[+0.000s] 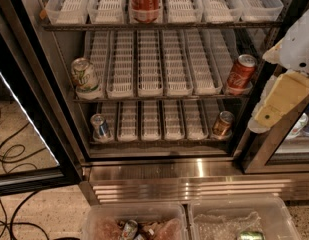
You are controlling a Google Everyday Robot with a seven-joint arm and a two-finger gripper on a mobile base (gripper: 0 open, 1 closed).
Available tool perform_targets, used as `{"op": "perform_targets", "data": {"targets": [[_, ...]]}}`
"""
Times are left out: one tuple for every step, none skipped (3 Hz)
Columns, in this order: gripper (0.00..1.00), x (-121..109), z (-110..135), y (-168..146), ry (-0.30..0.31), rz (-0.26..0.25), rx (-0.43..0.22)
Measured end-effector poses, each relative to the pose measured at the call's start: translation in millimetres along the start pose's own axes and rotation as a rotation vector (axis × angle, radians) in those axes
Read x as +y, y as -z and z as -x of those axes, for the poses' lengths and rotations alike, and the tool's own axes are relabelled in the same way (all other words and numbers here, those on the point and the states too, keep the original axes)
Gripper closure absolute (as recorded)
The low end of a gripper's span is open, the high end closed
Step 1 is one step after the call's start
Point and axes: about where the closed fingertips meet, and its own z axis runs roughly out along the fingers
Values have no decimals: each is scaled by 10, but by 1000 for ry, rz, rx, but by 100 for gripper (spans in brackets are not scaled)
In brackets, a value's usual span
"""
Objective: Pick 7up can from middle shelf of fridge
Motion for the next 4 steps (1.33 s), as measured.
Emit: {"op": "perform_targets", "data": {"targets": [[0, 57, -28, -133, -25, 14, 10], [0, 280, -98, -425, -127, 28, -1], [0, 521, -188, -818, -198, 58, -11], [0, 620, -168, -1107, -224, 124, -106]]}}
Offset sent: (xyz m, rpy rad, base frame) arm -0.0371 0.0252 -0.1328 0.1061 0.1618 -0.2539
